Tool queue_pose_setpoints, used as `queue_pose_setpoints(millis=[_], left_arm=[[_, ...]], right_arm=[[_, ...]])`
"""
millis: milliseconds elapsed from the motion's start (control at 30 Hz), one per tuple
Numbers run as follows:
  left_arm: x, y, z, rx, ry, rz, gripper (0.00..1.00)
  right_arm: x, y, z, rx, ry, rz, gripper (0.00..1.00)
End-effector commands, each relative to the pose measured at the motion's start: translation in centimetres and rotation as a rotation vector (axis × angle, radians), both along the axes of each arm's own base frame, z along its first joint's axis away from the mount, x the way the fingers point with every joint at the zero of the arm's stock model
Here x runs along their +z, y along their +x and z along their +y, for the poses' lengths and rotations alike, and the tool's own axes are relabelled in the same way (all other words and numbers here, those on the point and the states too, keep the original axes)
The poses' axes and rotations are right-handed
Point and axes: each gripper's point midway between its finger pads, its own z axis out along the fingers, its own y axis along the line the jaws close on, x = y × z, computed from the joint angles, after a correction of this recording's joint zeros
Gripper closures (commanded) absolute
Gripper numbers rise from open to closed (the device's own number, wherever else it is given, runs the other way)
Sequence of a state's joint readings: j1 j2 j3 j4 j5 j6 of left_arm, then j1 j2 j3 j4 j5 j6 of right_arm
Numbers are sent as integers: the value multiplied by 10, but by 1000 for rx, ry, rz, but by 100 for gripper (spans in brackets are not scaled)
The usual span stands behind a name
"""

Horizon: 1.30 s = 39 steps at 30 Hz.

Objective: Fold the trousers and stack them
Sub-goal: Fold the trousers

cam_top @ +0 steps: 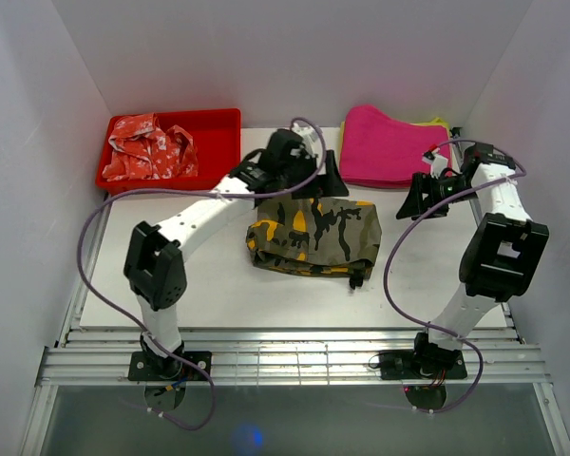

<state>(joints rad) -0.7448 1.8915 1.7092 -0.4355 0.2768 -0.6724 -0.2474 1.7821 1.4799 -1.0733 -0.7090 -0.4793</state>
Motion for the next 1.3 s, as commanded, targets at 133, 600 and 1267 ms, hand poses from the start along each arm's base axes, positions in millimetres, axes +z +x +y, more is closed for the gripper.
queue_pose_setpoints(millis=[133,600,1267], left_arm=[[29,-1,101,-308,-40,-131,4],[-105,-71,150,-446,-77,274,66],[-173,-82,190,-258,-132,470,73]], right_arm=[[-17,14,38,-59,145,143,24],[-79,-70,62,86,40,363,46],[-132,-9,23,94,-207,293,92]])
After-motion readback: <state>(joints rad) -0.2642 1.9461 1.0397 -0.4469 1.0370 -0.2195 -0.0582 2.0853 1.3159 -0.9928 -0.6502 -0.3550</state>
